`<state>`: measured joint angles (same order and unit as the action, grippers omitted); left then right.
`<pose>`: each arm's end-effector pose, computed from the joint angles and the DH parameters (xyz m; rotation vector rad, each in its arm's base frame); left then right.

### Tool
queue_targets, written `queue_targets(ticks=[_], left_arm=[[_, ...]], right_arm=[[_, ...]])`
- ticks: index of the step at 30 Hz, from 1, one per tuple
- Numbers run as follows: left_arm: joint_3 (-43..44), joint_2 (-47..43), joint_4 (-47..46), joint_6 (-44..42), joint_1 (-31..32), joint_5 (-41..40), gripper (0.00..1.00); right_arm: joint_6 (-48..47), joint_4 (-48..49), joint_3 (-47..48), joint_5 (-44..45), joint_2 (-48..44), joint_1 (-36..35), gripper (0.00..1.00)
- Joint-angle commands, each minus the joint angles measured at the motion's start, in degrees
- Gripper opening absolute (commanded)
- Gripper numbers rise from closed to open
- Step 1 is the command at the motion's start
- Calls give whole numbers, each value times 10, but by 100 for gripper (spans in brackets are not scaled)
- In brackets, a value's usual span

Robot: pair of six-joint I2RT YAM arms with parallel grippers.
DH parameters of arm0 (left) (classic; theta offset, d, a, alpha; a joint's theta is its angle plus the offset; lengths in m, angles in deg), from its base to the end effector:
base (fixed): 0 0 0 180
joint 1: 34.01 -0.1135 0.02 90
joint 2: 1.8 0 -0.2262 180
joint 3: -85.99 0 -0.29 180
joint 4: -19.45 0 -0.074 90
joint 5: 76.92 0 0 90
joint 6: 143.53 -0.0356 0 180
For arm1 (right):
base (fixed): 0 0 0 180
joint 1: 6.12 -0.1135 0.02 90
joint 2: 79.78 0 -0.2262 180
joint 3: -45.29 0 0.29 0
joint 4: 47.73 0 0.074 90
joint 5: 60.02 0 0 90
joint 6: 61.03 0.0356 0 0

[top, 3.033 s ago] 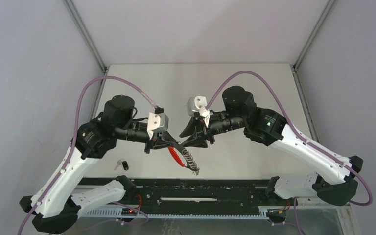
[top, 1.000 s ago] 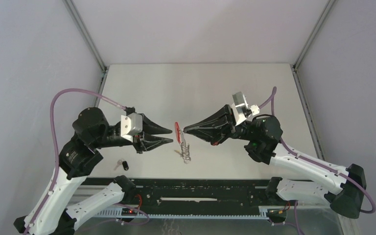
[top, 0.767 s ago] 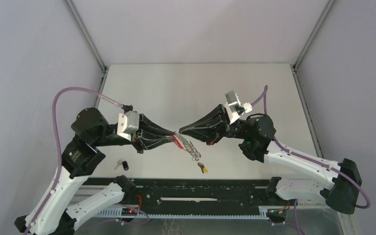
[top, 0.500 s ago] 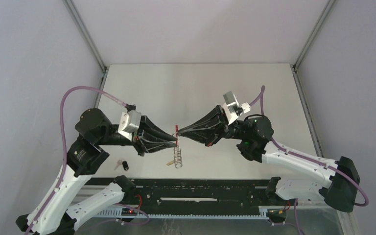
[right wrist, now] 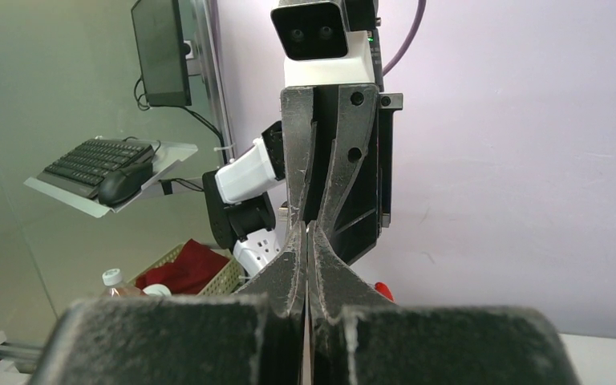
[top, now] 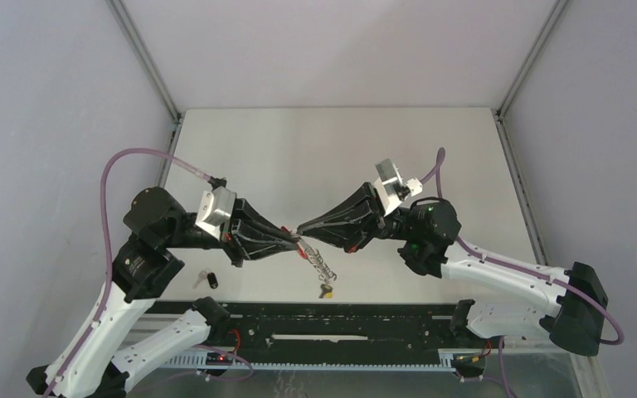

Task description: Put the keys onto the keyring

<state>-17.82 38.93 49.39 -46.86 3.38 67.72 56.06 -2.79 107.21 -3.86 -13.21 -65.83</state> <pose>0.1246 -0.1317 0.4384 1.1781 1.1782 -1.2917 0.1332 0.2674 0.3645 -0.8685 0.7390 1.6245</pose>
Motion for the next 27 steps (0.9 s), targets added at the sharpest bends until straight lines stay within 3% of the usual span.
queue_targets(ticks=[1, 9, 10, 12, 14, 19, 23, 27], left_arm=[[-11, -5, -29, 12, -5, -7, 17], [-20, -9, -29, 8, -10, -19, 15], [-21, -10, -27, 6, -11, -21, 17], [-20, -11, -11, -10, -12, -29, 34], [-20, -13, -2, -18, -13, -34, 35], [-16, -9, -13, -12, -14, -24, 21], [-18, -10, -5, -20, -14, -15, 3], [-19, -11, 17, -39, -14, -19, 0]], right_arm=[[-14, 11, -3, 9, 4, -9, 0], [-2, 11, -3, -21, 16, -10, 0], [1, 10, -3, -27, 17, -9, 0], [5, 13, -5, -31, 17, -9, 0], [6, 14, -7, -32, 16, -8, 0], [13, 21, -7, -35, 21, -5, 0], [13, 23, -7, -31, 18, -3, 0], [1, 0, -9, -26, 3, 2, 0]])
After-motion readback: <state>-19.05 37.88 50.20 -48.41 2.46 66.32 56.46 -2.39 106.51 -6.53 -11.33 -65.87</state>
